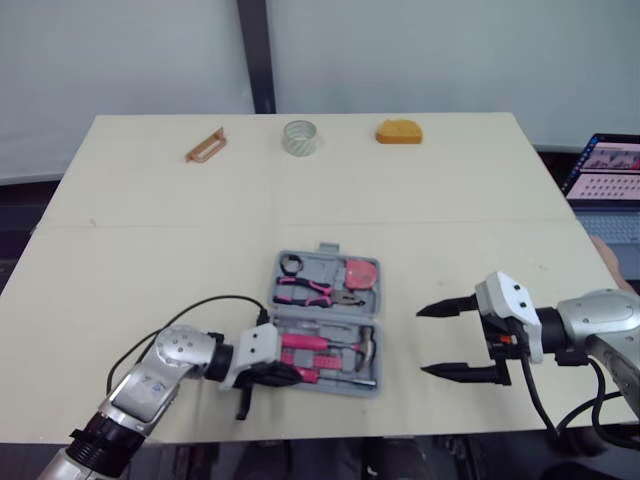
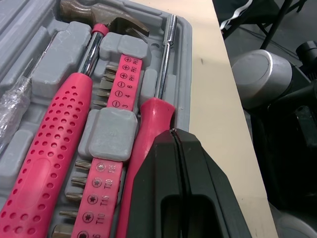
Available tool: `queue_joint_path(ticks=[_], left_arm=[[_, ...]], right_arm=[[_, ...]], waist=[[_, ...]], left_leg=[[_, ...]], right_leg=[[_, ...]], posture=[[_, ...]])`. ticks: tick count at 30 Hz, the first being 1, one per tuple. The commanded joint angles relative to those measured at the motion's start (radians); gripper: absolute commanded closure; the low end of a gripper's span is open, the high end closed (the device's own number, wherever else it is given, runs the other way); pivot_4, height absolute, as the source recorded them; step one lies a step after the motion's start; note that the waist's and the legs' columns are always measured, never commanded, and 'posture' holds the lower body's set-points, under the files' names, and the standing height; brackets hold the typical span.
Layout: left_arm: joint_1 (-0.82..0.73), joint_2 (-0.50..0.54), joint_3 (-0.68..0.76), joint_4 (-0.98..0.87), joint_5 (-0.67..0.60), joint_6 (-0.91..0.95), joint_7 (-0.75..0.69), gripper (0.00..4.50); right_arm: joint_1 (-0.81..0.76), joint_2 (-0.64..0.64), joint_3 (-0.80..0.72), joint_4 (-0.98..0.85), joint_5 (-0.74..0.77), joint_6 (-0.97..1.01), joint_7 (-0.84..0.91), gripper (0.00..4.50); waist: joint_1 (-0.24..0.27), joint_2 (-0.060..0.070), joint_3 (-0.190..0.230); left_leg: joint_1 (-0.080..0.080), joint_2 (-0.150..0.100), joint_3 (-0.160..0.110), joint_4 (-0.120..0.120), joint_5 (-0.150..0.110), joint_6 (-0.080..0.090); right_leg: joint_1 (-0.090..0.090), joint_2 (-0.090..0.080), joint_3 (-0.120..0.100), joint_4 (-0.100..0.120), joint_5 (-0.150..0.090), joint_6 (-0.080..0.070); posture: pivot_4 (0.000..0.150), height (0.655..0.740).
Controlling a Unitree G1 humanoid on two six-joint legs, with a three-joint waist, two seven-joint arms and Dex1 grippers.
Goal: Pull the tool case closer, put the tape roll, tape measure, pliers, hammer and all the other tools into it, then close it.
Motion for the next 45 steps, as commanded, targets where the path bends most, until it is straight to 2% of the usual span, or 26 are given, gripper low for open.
queue_joint_path(ticks=[1,7,18,45], left_arm=[[0.005,-0.009,0.005,-0.020,-0.016,0.006,0.003,4.48],[-0.006,-0.030,0.023,-0.032,-0.048,0.040,0.006,4.48],[-0.009,-0.027,-0.017,0.014,0.028,-0.011,0.016,4.48],[0.000,-0.015,-0.072,0.055,0.115,-0.031,0.042,4.48]], right_arm=[[0.002,-0.008,-0.014,-0.006,0.005,-0.017,0.011,0.00],[-0.001,-0.008,-0.012,0.001,0.004,-0.021,0.015,0.00],[-0.003,-0.009,-0.008,0.009,0.000,-0.032,0.015,0.00],[-0.001,-0.007,-0.008,0.003,-0.003,-0.032,0.006,0.00]], waist=[[-0.001,0.000,0.000],[0.000,0.000,0.000],[-0.001,0.000,0.000],[0.000,0.000,0.000]], left_leg=[[0.000,0.000,0.000,0.000,0.000,0.000],[0.000,0.000,0.000,0.000,0.000,0.000],[0.000,0.000,0.000,0.000,0.000,0.000],[0.002,0.000,0.000,-0.001,0.000,0.000]], right_leg=[[0.000,0.000,0.000,0.000,0.000,0.000],[0.000,0.000,0.000,0.000,0.000,0.000],[0.000,0.000,0.000,0.000,0.000,0.000],[0.001,0.000,0.000,0.000,0.000,0.000]], posture=[[0.150,0.7400],[0.150,0.7400],[0.150,0.7400],[0.150,0.7400]])
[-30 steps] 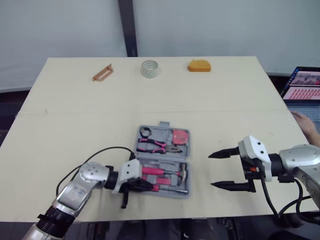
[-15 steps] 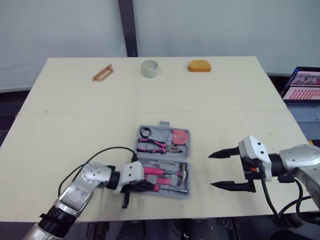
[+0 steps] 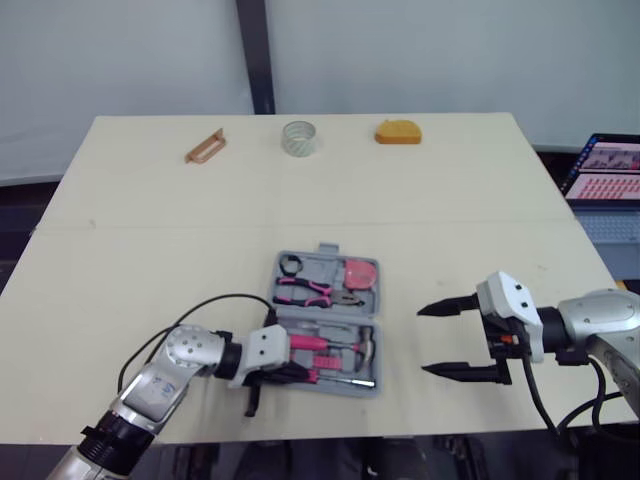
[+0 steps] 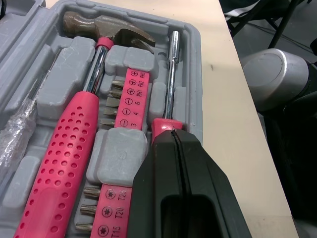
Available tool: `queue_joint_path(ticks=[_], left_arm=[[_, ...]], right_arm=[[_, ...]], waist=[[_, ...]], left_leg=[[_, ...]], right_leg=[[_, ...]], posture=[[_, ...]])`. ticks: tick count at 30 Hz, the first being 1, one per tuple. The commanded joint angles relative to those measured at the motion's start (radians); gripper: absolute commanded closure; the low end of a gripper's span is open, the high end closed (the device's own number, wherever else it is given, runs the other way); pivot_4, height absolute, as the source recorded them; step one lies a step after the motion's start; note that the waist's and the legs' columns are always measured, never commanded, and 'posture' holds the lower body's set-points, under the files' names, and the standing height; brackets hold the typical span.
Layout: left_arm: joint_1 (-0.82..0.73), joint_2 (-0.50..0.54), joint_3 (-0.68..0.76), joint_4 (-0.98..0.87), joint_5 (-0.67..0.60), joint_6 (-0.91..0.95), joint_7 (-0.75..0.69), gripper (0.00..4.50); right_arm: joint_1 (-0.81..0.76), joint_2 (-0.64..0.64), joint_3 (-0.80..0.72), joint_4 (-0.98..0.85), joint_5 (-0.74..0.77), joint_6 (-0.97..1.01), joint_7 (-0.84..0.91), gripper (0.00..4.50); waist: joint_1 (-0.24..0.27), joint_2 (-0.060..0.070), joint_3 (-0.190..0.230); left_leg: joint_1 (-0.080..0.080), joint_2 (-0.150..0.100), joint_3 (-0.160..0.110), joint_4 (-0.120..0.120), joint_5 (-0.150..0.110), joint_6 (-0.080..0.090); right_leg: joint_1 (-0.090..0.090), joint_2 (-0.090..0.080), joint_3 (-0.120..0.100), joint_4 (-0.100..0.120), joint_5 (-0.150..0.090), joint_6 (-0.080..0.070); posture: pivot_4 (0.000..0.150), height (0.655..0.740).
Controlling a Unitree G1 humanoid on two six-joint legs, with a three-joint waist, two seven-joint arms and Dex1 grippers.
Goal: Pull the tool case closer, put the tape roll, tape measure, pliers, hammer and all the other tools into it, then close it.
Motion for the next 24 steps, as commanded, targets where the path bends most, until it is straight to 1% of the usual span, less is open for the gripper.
queue_joint_path(ticks=[1,6,9,12,14,17,20,21,22,24], left_arm=[[0.019,0.012,-0.039,0.040,0.050,0.019,0.008,4.48],[0.016,0.009,-0.041,0.037,0.041,0.026,0.009,4.48],[0.007,0.005,-0.001,0.010,-0.016,0.046,0.000,4.48],[-0.013,0.005,0.092,-0.060,-0.127,0.134,0.000,4.48],[-0.025,0.023,0.161,-0.097,-0.184,0.196,0.005,4.48],[-0.020,0.060,0.287,-0.092,-0.235,0.236,0.028,4.48],[0.002,0.083,0.378,-0.048,-0.244,0.235,0.060,4.48],[0.012,0.089,0.400,-0.017,-0.236,0.219,0.067,4.50],[0.019,0.091,0.418,0.016,-0.229,0.202,0.074,4.50],[0.021,0.085,0.435,0.077,-0.212,0.167,0.096,4.50]], right_arm=[[-0.002,-0.007,-0.008,-0.009,-0.001,-0.011,0.003,0.00],[-0.004,-0.007,-0.007,-0.005,-0.001,-0.009,0.002,0.00],[-0.003,-0.001,-0.011,-0.001,0.004,-0.005,-0.004,0.00],[0.001,0.015,-0.022,0.015,0.016,0.015,-0.028,0.00],[0.005,0.031,-0.028,0.034,0.020,0.025,-0.050,0.00],[0.012,0.085,-0.031,0.060,0.016,0.044,-0.117,0.00],[0.011,0.153,-0.022,0.098,0.000,0.057,-0.198,0.00],[0.003,0.180,-0.016,0.120,-0.015,0.056,-0.233,0.57],[-0.006,0.200,-0.005,0.141,-0.036,0.051,-0.263,0.85],[-0.019,0.223,0.030,0.179,-0.094,0.032,-0.301,1.85]], waist=[[0.000,0.000,0.000],[0.000,0.000,0.000],[0.000,0.000,0.000],[-0.001,0.000,0.000],[-0.001,0.000,0.000],[-0.001,0.000,0.000],[-0.003,0.000,0.000],[-0.003,0.000,0.000],[-0.004,0.000,0.000],[-0.005,0.000,0.000]], left_leg=[[0.000,0.000,0.000,0.000,0.000,0.000],[0.000,0.000,0.000,0.000,0.000,0.000],[0.000,0.000,0.000,0.000,0.000,0.000],[0.000,0.000,0.000,0.000,0.000,0.000],[0.000,0.000,0.000,0.000,0.000,0.000],[0.000,0.000,0.000,0.000,0.000,0.000],[0.000,0.000,0.000,-0.001,0.000,0.000],[0.000,0.000,0.000,-0.001,0.000,0.000],[0.001,0.000,0.000,-0.001,0.000,0.000],[0.001,0.000,0.001,-0.002,0.000,0.000]], right_leg=[[0.000,0.000,0.000,0.000,0.000,0.000],[0.000,0.000,0.000,0.000,0.000,0.000],[0.000,0.000,0.000,0.000,0.000,0.000],[0.000,0.000,0.000,0.000,0.000,0.000],[0.000,0.000,0.000,0.000,0.000,0.000],[0.000,0.000,0.000,0.000,0.000,0.000],[0.000,0.000,0.000,0.000,0.000,0.000],[0.000,0.000,0.000,0.000,0.000,0.000],[0.000,0.000,0.000,0.000,0.000,0.000],[0.000,0.000,0.000,0.000,0.000,0.000]], posture=[[0.150,0.7400],[0.150,0.7400],[0.150,0.7400],[0.150,0.7400],[0.150,0.7400],[0.150,0.7400],[0.150,0.7400],[0.150,0.7400],[0.150,0.7400],[0.150,0.7400]])
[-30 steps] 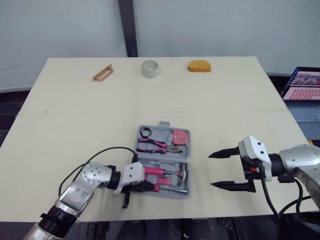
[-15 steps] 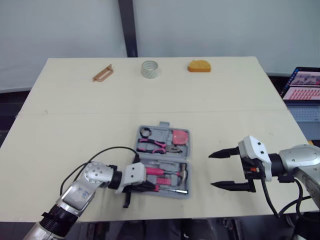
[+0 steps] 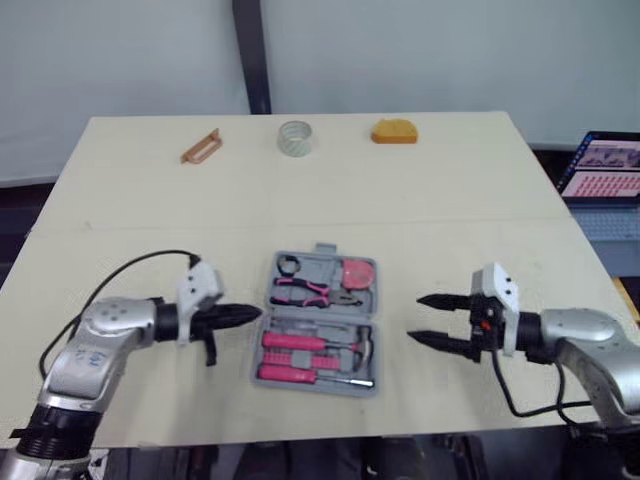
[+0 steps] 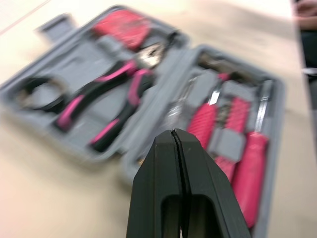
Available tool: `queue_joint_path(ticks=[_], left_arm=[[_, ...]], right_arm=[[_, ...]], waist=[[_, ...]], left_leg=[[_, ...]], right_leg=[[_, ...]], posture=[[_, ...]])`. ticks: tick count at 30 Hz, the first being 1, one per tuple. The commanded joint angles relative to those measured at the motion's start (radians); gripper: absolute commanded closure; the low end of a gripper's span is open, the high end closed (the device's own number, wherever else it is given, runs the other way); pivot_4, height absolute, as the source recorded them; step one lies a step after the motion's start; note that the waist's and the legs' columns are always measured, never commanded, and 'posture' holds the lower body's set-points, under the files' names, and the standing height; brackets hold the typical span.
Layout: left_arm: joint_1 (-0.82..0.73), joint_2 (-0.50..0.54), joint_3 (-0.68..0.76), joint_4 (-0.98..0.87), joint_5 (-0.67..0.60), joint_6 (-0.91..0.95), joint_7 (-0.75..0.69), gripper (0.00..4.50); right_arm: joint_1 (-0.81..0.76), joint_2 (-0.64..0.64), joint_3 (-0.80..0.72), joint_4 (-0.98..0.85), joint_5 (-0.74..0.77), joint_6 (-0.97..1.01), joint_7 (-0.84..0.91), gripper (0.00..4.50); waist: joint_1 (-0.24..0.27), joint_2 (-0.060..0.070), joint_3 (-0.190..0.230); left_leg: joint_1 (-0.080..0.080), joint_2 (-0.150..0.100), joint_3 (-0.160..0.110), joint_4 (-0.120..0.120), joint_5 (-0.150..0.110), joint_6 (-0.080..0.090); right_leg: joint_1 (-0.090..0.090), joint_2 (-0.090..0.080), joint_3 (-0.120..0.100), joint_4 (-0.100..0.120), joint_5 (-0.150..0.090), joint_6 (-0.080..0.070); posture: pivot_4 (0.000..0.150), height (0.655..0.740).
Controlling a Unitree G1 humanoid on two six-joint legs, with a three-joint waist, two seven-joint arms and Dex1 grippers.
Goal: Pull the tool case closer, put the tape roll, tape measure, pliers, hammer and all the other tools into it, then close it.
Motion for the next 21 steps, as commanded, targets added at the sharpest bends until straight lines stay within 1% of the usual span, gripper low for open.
queue_joint_path(ticks=[1,2,4,5,6,13,21], left_arm=[[0.005,-0.009,0.033,0.093,0.030,-0.072,0.037,4.50],[0.003,-0.014,0.025,0.123,0.043,-0.095,0.045,4.50],[-0.004,-0.026,0.012,0.170,0.063,-0.135,0.056,4.50],[-0.011,-0.042,0.001,0.200,0.074,-0.157,0.063,4.50],[-0.017,-0.059,-0.012,0.225,0.086,-0.177,0.069,4.50],[-0.062,-0.144,-0.085,0.311,0.140,-0.244,0.097,4.50],[-0.106,-0.199,-0.134,0.356,0.175,-0.278,0.104,4.50]], right_arm=[[-0.021,0.026,0.047,0.046,-0.089,-0.033,-0.071,2.33],[-0.025,0.038,0.064,0.059,-0.108,-0.044,-0.079,2.94],[-0.032,0.061,0.082,0.079,-0.131,-0.058,-0.093,3.97],[-0.039,0.080,0.100,0.087,-0.145,-0.058,-0.108,4.39],[-0.045,0.098,0.119,0.099,-0.165,-0.062,-0.122,4.46],[-0.069,0.154,0.182,0.146,-0.244,-0.079,-0.169,4.46],[-0.088,0.207,0.209,0.161,-0.280,-0.079,-0.182,4.46]], waist=[[0.000,0.000,0.000],[0.002,0.000,0.000],[0.003,0.000,0.000],[0.003,0.000,0.000],[0.001,0.000,0.000],[0.000,0.000,0.000],[-0.002,0.000,0.000]], left_leg=[[0.000,0.000,0.000,0.000,0.000,0.000],[0.000,0.000,0.000,0.000,0.000,0.000],[-0.001,0.000,0.000,0.000,0.000,0.000],[-0.001,0.000,0.000,0.000,0.000,0.000],[-0.001,0.000,0.000,0.000,0.000,0.000],[0.000,0.000,0.001,0.000,0.000,0.000],[0.000,0.000,0.001,0.000,0.000,0.000]], right_leg=[[0.000,0.000,0.000,0.000,0.000,0.000],[-0.001,0.000,0.000,0.000,0.000,0.000],[-0.001,0.000,0.000,0.000,0.000,0.000],[-0.001,0.000,0.000,0.000,0.000,0.000],[-0.001,0.000,0.000,0.000,0.000,0.000],[-0.001,0.000,0.000,0.000,0.000,0.000],[-0.001,0.000,0.000,0.001,0.000,0.000]], posture=[[0.150,0.7400],[0.150,0.7400],[0.150,0.7400],[0.150,0.7400],[0.150,0.7400],[0.150,0.7400],[0.150,0.7400]])
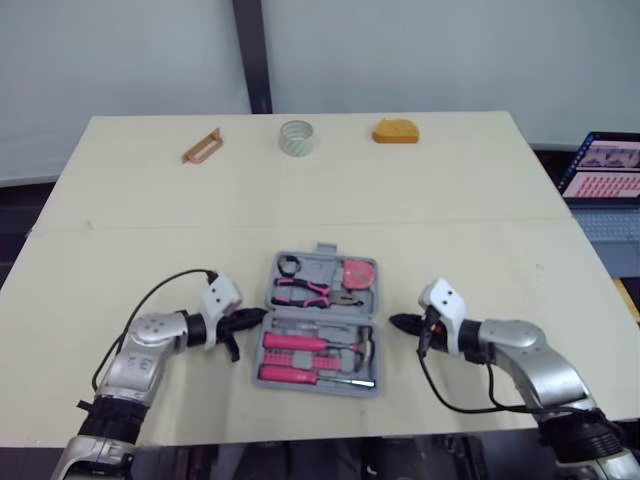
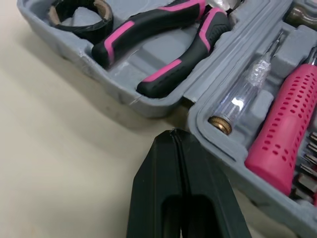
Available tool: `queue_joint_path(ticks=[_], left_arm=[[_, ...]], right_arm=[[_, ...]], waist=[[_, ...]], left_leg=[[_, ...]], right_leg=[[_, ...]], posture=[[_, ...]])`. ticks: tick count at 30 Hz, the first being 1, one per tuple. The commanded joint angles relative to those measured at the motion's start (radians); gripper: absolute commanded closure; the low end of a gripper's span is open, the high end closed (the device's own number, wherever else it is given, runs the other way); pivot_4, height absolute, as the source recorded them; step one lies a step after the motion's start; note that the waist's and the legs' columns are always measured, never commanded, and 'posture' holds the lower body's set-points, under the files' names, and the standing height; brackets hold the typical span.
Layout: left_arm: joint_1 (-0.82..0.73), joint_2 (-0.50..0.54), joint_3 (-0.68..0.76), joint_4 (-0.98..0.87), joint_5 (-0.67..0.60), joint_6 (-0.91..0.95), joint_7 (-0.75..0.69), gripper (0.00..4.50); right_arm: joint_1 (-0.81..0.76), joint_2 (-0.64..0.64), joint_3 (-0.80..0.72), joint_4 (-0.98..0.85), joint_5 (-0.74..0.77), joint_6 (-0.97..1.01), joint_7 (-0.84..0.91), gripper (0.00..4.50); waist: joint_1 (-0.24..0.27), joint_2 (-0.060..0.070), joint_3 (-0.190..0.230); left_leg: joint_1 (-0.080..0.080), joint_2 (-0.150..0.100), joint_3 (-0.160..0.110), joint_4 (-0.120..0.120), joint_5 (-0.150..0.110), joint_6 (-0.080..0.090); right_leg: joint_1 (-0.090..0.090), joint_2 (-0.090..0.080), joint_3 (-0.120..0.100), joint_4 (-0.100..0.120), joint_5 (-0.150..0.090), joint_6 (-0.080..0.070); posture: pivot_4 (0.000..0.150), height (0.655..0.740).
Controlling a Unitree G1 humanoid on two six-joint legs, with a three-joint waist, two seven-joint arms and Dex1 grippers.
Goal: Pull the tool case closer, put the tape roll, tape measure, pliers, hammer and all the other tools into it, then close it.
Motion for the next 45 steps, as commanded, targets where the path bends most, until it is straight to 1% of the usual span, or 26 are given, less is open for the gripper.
queue_joint_path(ticks=[1,11,18,26,34,45], left_arm=[[-0.013,-0.011,-0.016,-0.006,0.010,-0.018,-0.003,4.50],[0.005,-0.034,-0.028,-0.047,0.017,-0.001,0.003,4.50],[0.083,-0.009,-0.024,-0.146,0.008,0.048,-0.003,4.50],[0.173,0.023,-0.014,-0.241,0.000,0.096,0.000,4.50],[0.244,0.034,-0.017,-0.284,0.003,0.109,0.001,4.50],[0.285,0.040,-0.022,-0.327,-0.008,0.136,0.010,4.50]], right_arm=[[-0.012,0.023,0.014,-0.021,-0.002,-0.002,-0.014,4.46],[-0.014,0.051,0.052,-0.043,-0.009,0.026,-0.006,4.46],[-0.017,0.049,0.071,-0.050,-0.003,0.044,0.014,4.46],[0.014,0.034,0.083,-0.092,0.010,0.075,0.033,4.46],[0.067,0.010,0.081,-0.155,0.028,0.114,0.047,4.46],[0.092,0.003,0.076,-0.190,0.036,0.136,0.046,4.46]], waist=[[0.000,0.000,0.000],[0.001,0.000,0.000],[-0.001,0.000,0.000],[-0.001,0.000,0.000],[0.000,0.000,0.000],[0.000,0.000,0.000]], left_leg=[[0.000,0.000,0.000,0.000,0.000,0.000],[0.000,0.000,0.000,0.000,0.000,0.000],[0.000,0.000,0.000,-0.001,0.000,0.000],[0.001,0.000,0.000,-0.001,0.000,0.000],[0.001,0.000,0.000,-0.002,0.000,0.000],[0.001,0.000,0.000,-0.002,0.000,0.000]], right_leg=[[0.000,0.000,0.000,0.000,0.000,0.000],[0.000,0.000,0.000,0.000,0.000,0.000],[0.000,0.000,0.000,0.000,0.000,0.000],[0.000,0.000,0.000,0.000,0.000,0.000],[0.000,0.000,0.000,0.000,0.000,0.000],[0.000,0.000,0.000,-0.001,0.000,0.000]], posture=[[0.150,0.7400],[0.150,0.7400],[0.150,0.7400],[0.150,0.7400],[0.150,0.7400],[0.150,0.7400]])
